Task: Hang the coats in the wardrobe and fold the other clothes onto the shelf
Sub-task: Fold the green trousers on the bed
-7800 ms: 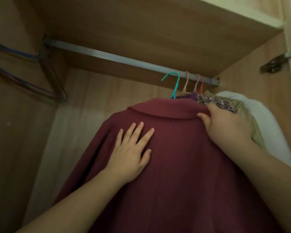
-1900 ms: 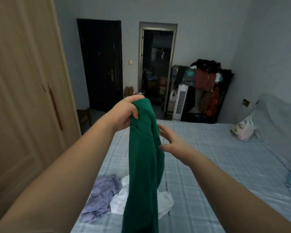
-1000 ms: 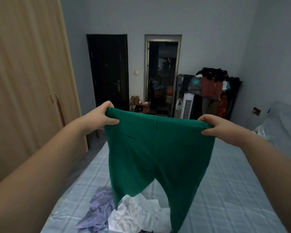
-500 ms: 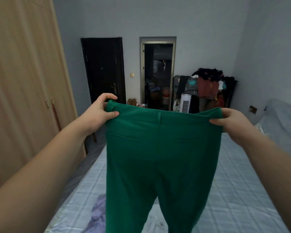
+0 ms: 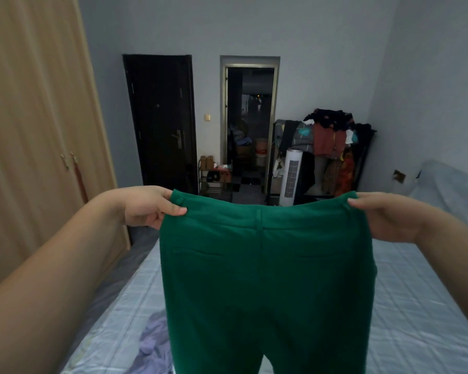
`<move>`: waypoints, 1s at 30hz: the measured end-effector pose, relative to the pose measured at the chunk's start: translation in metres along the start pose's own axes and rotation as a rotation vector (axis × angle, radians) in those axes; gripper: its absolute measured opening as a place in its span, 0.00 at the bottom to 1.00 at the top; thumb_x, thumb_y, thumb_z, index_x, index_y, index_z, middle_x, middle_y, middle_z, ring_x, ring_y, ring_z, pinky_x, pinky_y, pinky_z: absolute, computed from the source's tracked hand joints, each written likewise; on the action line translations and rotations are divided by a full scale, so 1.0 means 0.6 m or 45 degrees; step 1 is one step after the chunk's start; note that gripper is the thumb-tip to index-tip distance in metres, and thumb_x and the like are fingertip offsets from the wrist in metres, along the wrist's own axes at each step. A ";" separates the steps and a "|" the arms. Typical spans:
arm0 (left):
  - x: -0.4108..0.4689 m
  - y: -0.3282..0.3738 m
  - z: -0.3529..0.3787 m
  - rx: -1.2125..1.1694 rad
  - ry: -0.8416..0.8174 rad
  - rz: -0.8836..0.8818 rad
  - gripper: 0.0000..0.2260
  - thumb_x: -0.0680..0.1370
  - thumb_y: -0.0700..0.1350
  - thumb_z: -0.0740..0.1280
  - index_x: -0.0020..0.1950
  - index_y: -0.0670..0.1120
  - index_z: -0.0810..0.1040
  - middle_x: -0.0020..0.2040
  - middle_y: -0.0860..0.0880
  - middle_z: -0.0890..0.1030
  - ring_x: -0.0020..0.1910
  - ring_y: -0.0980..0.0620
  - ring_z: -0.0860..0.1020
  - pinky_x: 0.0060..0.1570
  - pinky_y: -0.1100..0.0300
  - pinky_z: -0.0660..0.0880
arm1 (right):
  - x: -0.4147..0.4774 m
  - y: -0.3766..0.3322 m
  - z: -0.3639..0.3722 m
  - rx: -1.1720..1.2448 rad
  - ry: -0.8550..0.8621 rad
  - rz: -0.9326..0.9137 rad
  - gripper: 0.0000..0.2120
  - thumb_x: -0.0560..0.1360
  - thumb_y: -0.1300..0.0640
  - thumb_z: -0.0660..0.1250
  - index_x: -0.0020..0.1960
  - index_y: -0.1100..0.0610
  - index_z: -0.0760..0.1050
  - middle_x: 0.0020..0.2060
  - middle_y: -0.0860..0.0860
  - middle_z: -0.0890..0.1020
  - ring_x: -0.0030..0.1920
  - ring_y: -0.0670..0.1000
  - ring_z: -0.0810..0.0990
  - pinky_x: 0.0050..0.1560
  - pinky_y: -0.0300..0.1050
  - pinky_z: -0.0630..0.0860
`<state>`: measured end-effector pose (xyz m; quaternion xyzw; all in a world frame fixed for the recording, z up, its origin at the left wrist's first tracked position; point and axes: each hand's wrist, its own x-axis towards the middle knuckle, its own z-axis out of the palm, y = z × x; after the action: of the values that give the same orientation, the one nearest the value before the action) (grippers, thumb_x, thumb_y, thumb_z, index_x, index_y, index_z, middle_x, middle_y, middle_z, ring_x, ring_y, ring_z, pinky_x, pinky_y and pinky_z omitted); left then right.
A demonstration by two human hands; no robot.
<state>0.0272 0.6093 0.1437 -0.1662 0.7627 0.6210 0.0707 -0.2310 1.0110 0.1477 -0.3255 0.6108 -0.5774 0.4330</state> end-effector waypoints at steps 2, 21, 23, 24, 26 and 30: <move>0.003 -0.006 -0.004 -0.003 -0.007 0.043 0.15 0.78 0.40 0.67 0.65 0.42 0.80 0.63 0.40 0.81 0.63 0.39 0.79 0.61 0.47 0.78 | 0.005 0.005 -0.001 -0.075 0.144 0.011 0.17 0.78 0.65 0.59 0.65 0.66 0.74 0.62 0.63 0.80 0.61 0.62 0.80 0.57 0.53 0.80; 0.043 -0.067 0.039 -0.202 0.427 0.267 0.12 0.81 0.44 0.64 0.60 0.41 0.81 0.57 0.39 0.83 0.57 0.40 0.82 0.56 0.47 0.79 | 0.021 0.077 -0.029 -0.003 0.406 -0.084 0.14 0.77 0.67 0.60 0.60 0.66 0.79 0.57 0.64 0.82 0.53 0.60 0.84 0.51 0.50 0.83; 0.041 -0.083 0.060 -0.270 0.426 0.227 0.13 0.79 0.44 0.66 0.60 0.39 0.81 0.57 0.38 0.83 0.56 0.40 0.82 0.53 0.49 0.82 | 0.012 0.104 -0.021 0.200 0.355 0.013 0.16 0.75 0.62 0.61 0.59 0.65 0.81 0.59 0.63 0.81 0.56 0.60 0.83 0.54 0.52 0.81; 0.041 -0.091 0.072 -0.318 0.423 0.205 0.13 0.78 0.44 0.66 0.59 0.38 0.82 0.57 0.37 0.83 0.55 0.40 0.83 0.52 0.50 0.82 | 0.012 0.123 -0.016 0.306 0.387 0.047 0.16 0.74 0.60 0.63 0.57 0.64 0.82 0.59 0.63 0.81 0.56 0.60 0.83 0.53 0.53 0.82; 0.041 -0.109 0.097 -0.439 0.426 0.191 0.14 0.78 0.44 0.66 0.59 0.36 0.81 0.56 0.36 0.83 0.53 0.41 0.84 0.49 0.52 0.83 | 0.014 0.163 0.004 0.534 0.482 0.090 0.16 0.71 0.57 0.66 0.53 0.64 0.84 0.56 0.63 0.83 0.53 0.59 0.85 0.48 0.54 0.83; 0.049 -0.131 0.158 -0.635 0.456 0.191 0.15 0.81 0.44 0.63 0.60 0.35 0.79 0.56 0.37 0.83 0.53 0.41 0.84 0.51 0.50 0.82 | 0.031 0.211 0.055 0.775 0.591 0.089 0.18 0.80 0.57 0.57 0.51 0.66 0.84 0.54 0.63 0.83 0.49 0.59 0.86 0.43 0.55 0.84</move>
<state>0.0172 0.6828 0.0411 -0.2285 0.5973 0.7532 -0.1538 -0.1956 0.9957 0.0214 -0.0215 0.5039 -0.7756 0.3795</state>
